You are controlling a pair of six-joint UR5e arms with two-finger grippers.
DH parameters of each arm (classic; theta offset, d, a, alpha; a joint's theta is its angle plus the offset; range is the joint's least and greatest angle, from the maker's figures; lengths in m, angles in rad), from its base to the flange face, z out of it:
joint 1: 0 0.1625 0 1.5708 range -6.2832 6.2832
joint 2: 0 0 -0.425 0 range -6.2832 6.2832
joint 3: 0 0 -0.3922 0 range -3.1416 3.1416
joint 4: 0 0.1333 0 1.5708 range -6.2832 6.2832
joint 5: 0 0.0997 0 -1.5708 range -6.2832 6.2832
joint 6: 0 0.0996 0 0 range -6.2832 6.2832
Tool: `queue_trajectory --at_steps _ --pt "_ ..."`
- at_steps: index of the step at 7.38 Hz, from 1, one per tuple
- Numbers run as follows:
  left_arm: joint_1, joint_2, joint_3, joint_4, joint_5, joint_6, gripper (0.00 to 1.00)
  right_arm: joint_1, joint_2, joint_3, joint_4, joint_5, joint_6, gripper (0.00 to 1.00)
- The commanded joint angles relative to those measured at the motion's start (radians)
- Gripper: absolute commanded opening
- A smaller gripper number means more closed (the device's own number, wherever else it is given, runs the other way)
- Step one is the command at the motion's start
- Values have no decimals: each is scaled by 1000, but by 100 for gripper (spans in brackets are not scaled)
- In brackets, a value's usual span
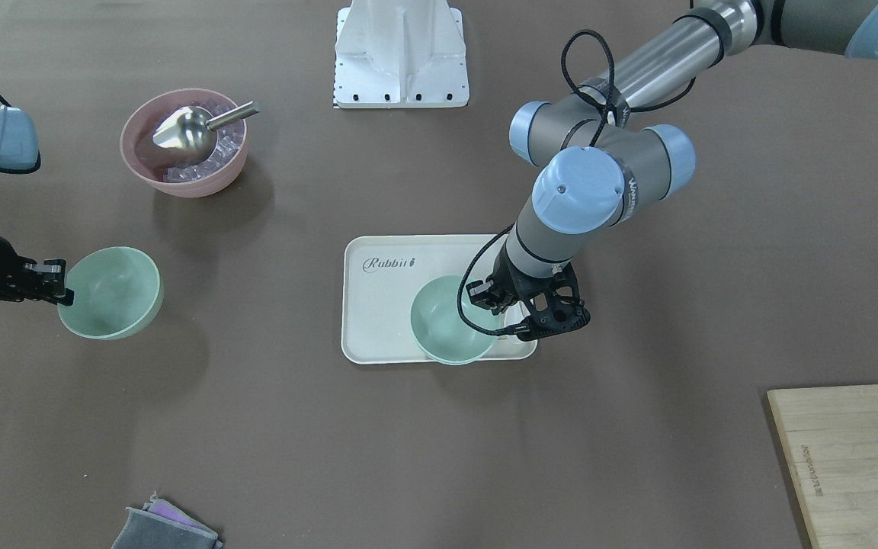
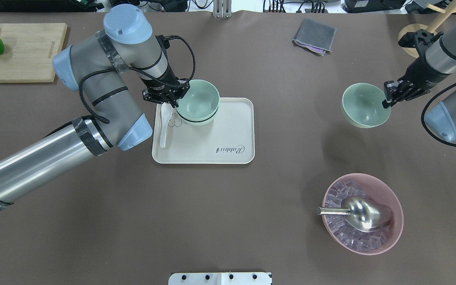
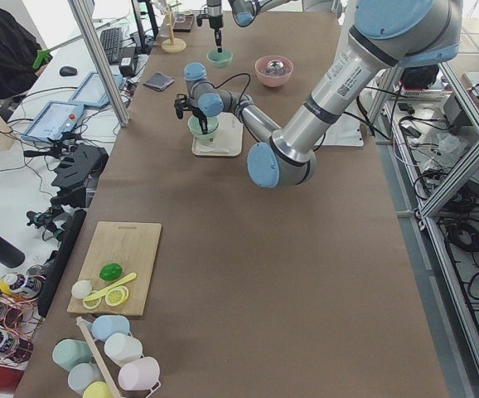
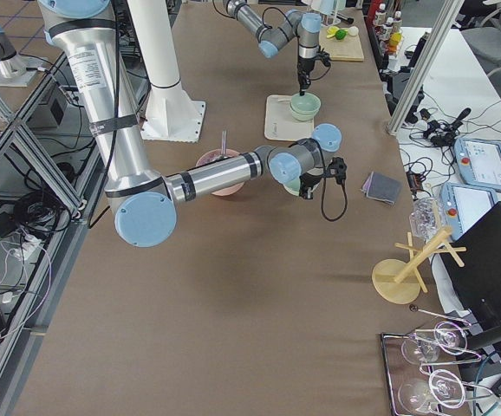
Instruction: Stack green bowls together
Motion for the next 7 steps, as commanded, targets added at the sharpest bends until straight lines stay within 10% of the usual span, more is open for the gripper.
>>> queue_trajectory --at_steps 1,6,7 --pt "1 0 7 0 0 0 0 0 -1 0 0 -1 0 0" --pt "1 -2 9 -2 0 0 0 0 -1 0 0 -3 0 0" --pt "1 3 10 -32 0 3 67 0 -1 -2 0 -1 0 0"
